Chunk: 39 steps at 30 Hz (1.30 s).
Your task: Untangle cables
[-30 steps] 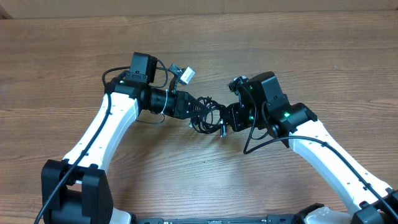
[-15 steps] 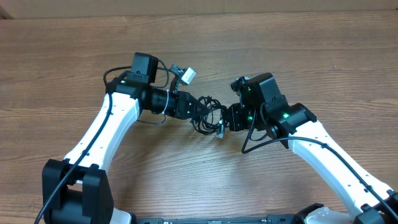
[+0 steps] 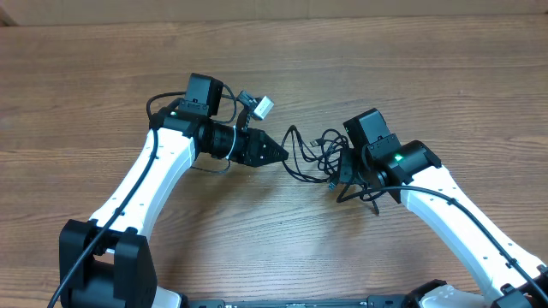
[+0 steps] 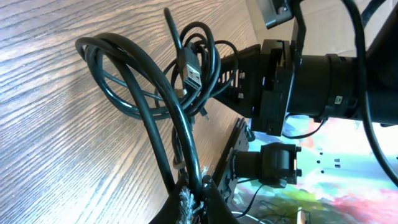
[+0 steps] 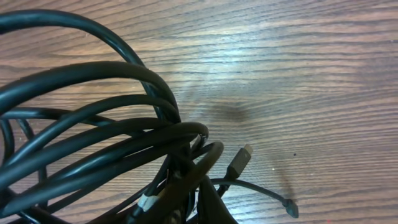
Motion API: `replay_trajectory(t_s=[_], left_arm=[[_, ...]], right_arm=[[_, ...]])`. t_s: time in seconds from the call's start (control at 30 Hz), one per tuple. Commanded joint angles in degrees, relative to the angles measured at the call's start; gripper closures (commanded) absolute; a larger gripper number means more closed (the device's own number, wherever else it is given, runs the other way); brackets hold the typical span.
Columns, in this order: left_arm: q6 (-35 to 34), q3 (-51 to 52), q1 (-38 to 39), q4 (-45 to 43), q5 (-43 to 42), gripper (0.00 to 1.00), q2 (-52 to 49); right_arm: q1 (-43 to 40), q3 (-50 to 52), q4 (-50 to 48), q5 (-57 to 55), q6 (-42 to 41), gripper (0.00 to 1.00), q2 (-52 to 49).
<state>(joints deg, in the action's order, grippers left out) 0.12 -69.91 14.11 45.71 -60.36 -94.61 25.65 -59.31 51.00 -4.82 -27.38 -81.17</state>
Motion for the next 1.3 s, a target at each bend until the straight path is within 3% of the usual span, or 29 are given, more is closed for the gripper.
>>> replay_trajectory(t_s=[0.0,0.13,0.23,0.3,0.43,0.53,0.63,0.83,0.97,1.13,1.27], left_arm=[[-0.1,-1.4,-0.6,0.9,3.5,0.96,1.0],[-0.7,-1.4,-0.6,3.5,18.6,0.96,1.0],[-7.8,-1.4,-0.6,5.9,36.4,0.96,1.0],[-12.3,-1.4,-0.6,7.3,43.8,0.96,1.0],[-12.3,-1.4,-0.5,8.0,41.5,0.8,1.0],[-7.6,-1.4,-0.1,7.3,34.1,0.7,1.0],[-6.4,-1.4,0.6,6.8,33.9,0.57,1.0],[-2.4,-1.4,1.7,6.4,34.4,0.54,1.0],[5.3,-1.4,3.3,8.2,35.3,0.53,1.0],[12.8,-0.4,7.0,9.0,40.7,0.54,1.0],[13.2,0.8,9.6,6.4,47.2,0.53,0.4]], right_arm=[[-0.2,0.0,-1.0,2.1,2.6,0.96,0.0],[-0.2,0.0,-4.6,18.8,13.5,0.96,0.0],[-0.2,0.0,-6.1,22.5,14.9,0.96,0.0],[-0.2,0.0,-6.4,22.5,14.9,0.96,0.0],[-0.2,0.0,-6.4,22.5,15.3,0.96,0.0],[-0.2,0.0,-6.4,22.5,15.5,0.96,0.0],[-0.2,0.0,-6.4,22.5,15.5,0.96,0.0],[-0.2,0.0,-6.4,22.5,15.5,0.96,0.0],[-0.2,0.0,-6.6,22.5,15.5,0.96,0.0],[-0.2,0.0,-7.1,22.5,15.5,0.96,0.0],[-0.2,0.0,-7.1,22.5,15.5,0.96,0.0]])
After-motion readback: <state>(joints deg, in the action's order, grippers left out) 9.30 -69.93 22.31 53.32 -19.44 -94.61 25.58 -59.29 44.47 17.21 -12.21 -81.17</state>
